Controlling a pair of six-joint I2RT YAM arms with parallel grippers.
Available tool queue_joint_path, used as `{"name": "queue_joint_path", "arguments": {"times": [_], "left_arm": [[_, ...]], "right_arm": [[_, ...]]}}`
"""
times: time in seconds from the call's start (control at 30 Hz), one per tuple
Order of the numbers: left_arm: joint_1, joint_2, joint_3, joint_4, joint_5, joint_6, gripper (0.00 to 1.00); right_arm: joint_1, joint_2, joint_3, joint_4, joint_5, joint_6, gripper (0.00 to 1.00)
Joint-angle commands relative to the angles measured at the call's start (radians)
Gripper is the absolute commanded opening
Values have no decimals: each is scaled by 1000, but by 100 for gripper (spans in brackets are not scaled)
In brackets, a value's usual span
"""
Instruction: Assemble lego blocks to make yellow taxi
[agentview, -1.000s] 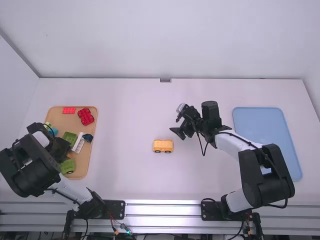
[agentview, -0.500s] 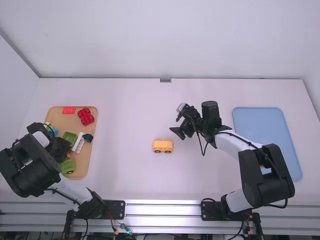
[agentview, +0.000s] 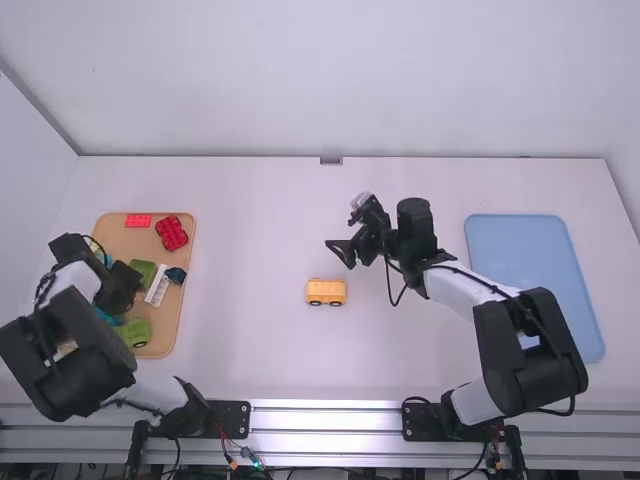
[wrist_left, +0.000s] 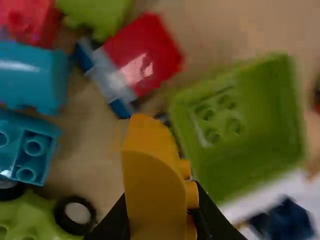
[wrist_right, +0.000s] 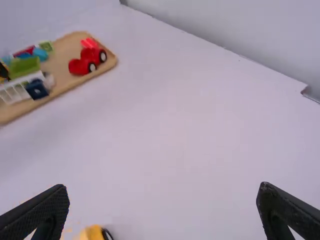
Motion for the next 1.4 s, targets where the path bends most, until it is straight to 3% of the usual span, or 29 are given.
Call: {"name": "queue_joint_path", "arguments": {"times": [0.0, 0.23, 0.47, 0.6, 0.97, 1.37], "left_arm": [[-85, -114, -27, 1, 16, 43, 2], [-456, -309, -98, 203, 181, 263, 2], [-810, -290, -169, 494, 194, 425, 2], [-934, -237, -203, 662, 194, 463, 2], [-1075, -47, -227, 986, 194, 454, 1], [-1142, -13, -227, 1061, 200, 428, 1]], "right_arm": [[11, -15, 0, 30, -13, 184, 99], [11, -15, 39, 55, -121, 314, 99], [15, -15, 49, 108, -126, 433, 99], [33, -15, 47, 144, -126, 447, 96], [40, -15, -65, 378, -34, 581, 86], [40, -15, -80, 339, 18, 564, 83]]}}
